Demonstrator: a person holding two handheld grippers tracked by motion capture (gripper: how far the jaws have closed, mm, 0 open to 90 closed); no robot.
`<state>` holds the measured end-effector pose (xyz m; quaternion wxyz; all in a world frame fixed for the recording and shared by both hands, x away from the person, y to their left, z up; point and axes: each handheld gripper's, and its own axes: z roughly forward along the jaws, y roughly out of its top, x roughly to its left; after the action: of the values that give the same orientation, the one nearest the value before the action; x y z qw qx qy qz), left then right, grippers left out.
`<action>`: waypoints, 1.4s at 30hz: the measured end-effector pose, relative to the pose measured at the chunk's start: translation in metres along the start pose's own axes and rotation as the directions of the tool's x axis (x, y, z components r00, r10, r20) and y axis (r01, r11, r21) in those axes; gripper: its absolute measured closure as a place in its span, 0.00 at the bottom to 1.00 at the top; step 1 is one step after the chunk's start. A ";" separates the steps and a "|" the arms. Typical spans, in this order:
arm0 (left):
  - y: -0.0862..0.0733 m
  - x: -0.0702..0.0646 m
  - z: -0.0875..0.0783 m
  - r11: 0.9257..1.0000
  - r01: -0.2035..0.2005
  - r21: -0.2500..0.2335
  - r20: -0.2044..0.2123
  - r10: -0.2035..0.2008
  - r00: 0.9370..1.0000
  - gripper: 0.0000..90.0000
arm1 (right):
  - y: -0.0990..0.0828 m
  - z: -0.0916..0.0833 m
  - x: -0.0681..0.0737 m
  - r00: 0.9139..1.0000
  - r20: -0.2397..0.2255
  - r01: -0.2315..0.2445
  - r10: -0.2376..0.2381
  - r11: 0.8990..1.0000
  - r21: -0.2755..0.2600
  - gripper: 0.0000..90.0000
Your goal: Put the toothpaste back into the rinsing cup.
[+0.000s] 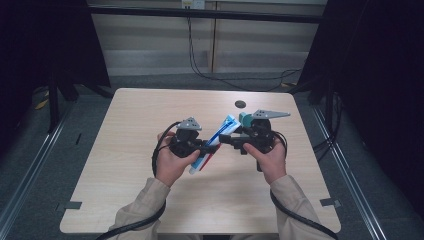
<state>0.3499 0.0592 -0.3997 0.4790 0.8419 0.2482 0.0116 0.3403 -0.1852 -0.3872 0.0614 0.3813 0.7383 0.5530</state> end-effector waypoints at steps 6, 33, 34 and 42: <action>0.000 -0.001 0.002 1.000 0.004 -0.010 0.005 -0.004 1.000 0.82 | 0.000 0.002 0.000 1.000 -0.014 -0.010 0.010 1.000 -0.006 0.38; 0.001 -0.015 0.015 0.999 -0.022 -0.031 -0.043 0.020 0.999 0.73 | 0.001 0.003 -0.002 0.988 -0.058 -0.146 0.142 0.987 -0.069 0.80; 0.002 -0.015 0.015 0.999 -0.024 -0.029 -0.037 0.023 0.999 0.72 | 0.003 0.003 0.000 0.989 -0.062 -0.137 0.133 0.988 -0.069 0.80; 0.001 -0.009 0.016 0.999 -0.030 -0.017 -0.006 0.030 1.000 0.55 | 0.008 -0.001 0.003 0.994 -0.060 -0.097 0.093 0.993 -0.062 0.83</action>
<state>0.3466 0.0423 -0.4053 0.4851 0.8415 0.2366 0.0233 0.3418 -0.1833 -0.3789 0.0263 0.3977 0.7025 0.5896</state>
